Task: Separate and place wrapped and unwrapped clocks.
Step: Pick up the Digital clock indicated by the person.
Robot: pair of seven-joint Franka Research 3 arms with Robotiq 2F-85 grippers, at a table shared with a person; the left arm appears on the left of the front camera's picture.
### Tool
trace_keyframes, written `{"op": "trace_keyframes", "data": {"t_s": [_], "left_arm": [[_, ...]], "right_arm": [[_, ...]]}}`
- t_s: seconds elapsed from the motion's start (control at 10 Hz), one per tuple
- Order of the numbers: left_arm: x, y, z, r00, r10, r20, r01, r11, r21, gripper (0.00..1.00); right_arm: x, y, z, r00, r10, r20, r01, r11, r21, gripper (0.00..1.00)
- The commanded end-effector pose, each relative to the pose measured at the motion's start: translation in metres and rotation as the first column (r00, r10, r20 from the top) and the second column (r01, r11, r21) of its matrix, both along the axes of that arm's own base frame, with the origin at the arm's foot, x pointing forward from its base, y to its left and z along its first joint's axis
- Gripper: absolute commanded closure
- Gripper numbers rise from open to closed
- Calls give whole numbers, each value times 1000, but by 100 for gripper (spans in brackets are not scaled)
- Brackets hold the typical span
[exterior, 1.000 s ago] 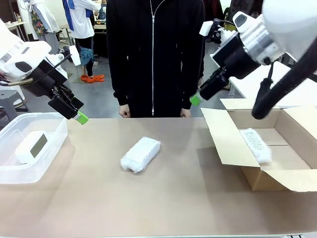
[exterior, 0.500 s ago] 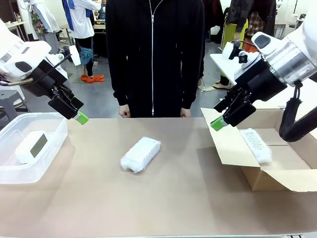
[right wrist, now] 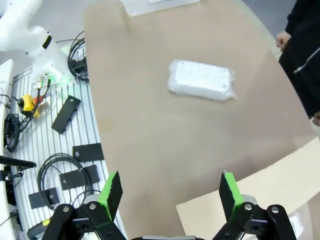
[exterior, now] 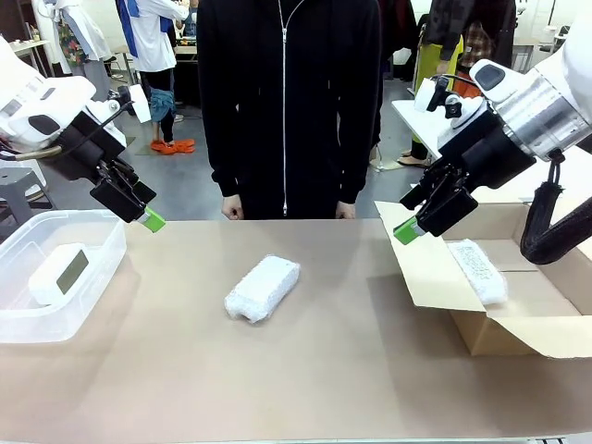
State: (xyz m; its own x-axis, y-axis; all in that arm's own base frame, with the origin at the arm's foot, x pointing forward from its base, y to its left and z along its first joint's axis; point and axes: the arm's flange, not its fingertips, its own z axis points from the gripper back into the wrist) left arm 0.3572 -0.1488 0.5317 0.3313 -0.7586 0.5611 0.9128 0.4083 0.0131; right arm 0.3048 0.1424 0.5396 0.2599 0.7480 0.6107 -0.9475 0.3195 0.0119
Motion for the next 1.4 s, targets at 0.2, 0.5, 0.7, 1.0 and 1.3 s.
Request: {"op": "trace_keyframes", "data": {"t_s": [0.2, 0.5, 0.7, 1.0, 1.3], "left_arm": [[0, 0, 0, 1000, 8, -2, -8, 1000, 3, 0], [0, 0, 0, 1000, 8, -2, -8, 1000, 3, 0], [0, 0, 0, 1000, 8, -2, -8, 1000, 3, 0], [0, 0, 0, 1000, 8, -2, -8, 1000, 3, 0], [0, 0, 0, 1000, 8, -2, -8, 1000, 3, 0]], "right_arm": [[0, 1, -1, 1000, 5, -11, -5, 1000, 7, 0], [0, 1, -1, 1000, 5, -11, -5, 1000, 7, 0], [0, 1, -1, 1000, 5, -11, -5, 1000, 7, 0], [0, 1, -1, 1000, 5, -11, -5, 1000, 7, 0], [0, 1, -1, 1000, 5, -11, -5, 1000, 7, 0]]}}
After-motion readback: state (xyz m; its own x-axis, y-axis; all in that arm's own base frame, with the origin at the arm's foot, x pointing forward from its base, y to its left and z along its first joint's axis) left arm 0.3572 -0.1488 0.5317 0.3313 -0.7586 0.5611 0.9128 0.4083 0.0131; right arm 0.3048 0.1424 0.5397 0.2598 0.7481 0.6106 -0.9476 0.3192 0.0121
